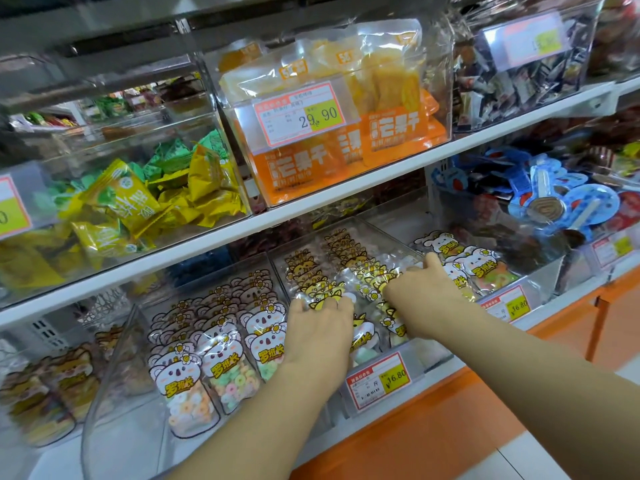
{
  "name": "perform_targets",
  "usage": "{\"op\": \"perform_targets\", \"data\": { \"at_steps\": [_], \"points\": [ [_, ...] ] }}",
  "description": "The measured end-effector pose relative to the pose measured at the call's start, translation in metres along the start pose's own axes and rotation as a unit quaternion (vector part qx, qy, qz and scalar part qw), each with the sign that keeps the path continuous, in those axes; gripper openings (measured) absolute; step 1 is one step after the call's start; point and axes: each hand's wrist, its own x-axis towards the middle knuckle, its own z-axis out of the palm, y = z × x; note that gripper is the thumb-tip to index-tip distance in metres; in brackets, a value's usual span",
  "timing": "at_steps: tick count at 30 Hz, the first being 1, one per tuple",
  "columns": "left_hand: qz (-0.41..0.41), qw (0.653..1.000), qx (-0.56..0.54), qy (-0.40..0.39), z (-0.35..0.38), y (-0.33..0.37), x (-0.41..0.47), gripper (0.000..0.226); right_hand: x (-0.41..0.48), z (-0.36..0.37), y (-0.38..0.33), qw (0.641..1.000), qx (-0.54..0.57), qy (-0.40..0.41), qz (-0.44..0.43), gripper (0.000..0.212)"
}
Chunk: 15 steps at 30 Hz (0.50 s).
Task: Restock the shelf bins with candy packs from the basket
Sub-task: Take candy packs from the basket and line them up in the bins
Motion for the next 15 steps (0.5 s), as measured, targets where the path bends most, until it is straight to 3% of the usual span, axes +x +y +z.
{"op": "perform_targets", "data": {
  "at_steps": [5, 11, 15],
  "points": [
    [-0.003, 0.999, 0.035, 0.031, 0.001, 0.002, -0.004, 0.059, -0.011, 0.007, 0.008, 0.997, 0.024, 0.068, 0.031, 0.025],
    [0.006, 0.999, -0.011, -0.033, -0.004, -0.006, 0.002, 0.065, 0.001, 0.001, 0.008, 0.999, 0.029, -0.025, 0.002, 0.044],
    [0.006, 0.998, -0.054, 0.001, -0.015, -0.012, -0.005, 0.053, -0.007, -0.017, 0.019, 0.997, 0.073, -0.027, 0.006, 0.063]
  ]
}}
